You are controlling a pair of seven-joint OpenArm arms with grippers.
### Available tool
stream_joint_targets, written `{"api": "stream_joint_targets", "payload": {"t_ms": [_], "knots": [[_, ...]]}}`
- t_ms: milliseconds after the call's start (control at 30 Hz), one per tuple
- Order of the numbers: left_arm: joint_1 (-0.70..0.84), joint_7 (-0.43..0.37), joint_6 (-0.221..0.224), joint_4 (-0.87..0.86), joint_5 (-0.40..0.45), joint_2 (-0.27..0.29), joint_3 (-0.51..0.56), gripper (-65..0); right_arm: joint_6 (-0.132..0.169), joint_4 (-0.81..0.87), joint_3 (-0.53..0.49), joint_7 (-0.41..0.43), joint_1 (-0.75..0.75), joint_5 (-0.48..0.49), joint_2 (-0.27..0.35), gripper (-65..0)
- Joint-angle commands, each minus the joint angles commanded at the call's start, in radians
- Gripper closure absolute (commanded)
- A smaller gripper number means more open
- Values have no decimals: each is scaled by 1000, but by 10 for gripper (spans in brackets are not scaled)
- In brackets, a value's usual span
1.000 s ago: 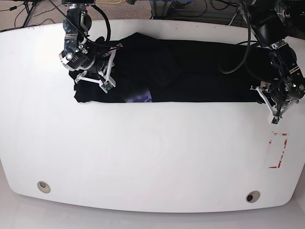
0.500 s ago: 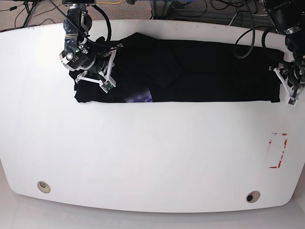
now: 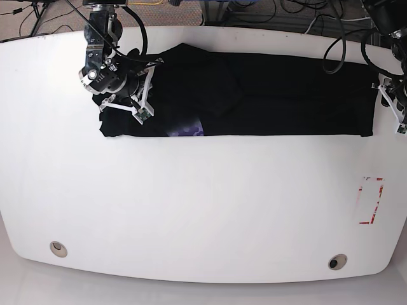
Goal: Layout the t-shirt on the table in an organized manner, then fold the t-shirt properly
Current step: 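Grasp the folded shirt's other end with the left gripper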
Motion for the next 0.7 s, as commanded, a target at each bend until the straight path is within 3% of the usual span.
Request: {"api": "stream_joint_targets", "payload": {"t_ms": [67,200,267,500,700], "knots": [[-14,38,0,37,-17,0,-21,-260,0,18,0,-9,0,-3,-5,-76],[-58,149,0,52,-126,6,-127,-261,0,32,0,-49,5,-3,-5,-75],[-78,167,0,21,-178,6,-172,-262,0,32,0,-49,12,-5,-9,-75],[-98,170,0,-187,-262,6,-245,-372,0,28,0,-48,20,-5,-14,-73],[-115,149,0,-333,-273,21,-247,-382,0,-25,0,-8,25,-6,-8,-73]]}}
